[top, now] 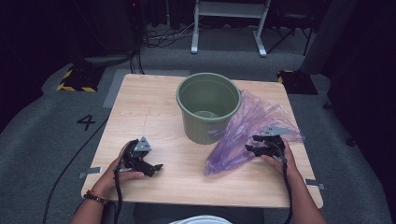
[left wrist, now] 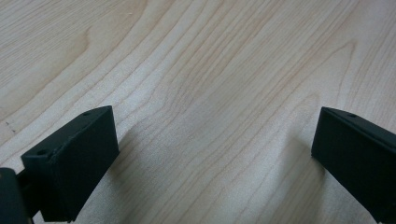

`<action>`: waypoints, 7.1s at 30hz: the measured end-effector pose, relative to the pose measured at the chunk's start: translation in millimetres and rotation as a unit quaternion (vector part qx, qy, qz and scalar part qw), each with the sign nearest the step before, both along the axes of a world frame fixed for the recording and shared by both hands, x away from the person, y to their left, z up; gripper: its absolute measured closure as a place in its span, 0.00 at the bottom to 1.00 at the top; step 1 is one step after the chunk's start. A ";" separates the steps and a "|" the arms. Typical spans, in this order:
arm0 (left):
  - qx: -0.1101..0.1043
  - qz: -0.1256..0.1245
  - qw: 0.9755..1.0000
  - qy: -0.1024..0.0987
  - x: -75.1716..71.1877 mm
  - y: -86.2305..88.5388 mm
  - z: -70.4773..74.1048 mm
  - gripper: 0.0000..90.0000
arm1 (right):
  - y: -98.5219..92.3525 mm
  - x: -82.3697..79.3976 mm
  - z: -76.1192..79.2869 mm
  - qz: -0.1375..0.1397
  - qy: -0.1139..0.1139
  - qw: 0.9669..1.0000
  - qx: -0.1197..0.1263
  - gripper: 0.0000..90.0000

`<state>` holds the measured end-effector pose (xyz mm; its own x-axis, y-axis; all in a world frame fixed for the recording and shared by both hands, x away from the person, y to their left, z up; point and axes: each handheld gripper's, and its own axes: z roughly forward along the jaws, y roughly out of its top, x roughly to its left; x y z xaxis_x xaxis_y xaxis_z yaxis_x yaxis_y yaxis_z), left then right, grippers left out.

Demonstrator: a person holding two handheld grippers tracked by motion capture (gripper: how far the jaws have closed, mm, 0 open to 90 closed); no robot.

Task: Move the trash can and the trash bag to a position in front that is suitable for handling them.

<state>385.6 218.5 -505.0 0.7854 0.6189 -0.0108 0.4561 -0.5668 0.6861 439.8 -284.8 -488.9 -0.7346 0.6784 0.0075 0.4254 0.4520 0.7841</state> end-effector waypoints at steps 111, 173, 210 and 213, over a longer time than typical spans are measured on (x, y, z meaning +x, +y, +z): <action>0.000 0.000 1.000 0.000 0.6 -0.4 0.0 0.00 | 168.9 10.2 144.2 0.243 -0.077 0.967 -0.013 0.80; 0.002 -0.001 1.000 -0.001 0.7 -0.3 0.2 0.00 | 0.5 -9.1 30.2 -0.126 -0.065 0.989 -0.048 0.25; 0.002 -0.001 1.000 -0.001 0.6 -0.3 0.1 0.00 | 2.1 4.4 -11.4 -0.068 0.022 0.997 -0.024 0.41; 0.002 -0.001 1.000 -0.001 0.6 -0.3 0.1 0.00 | 3.5 0.3 -11.1 -0.057 0.017 0.998 -0.019 0.55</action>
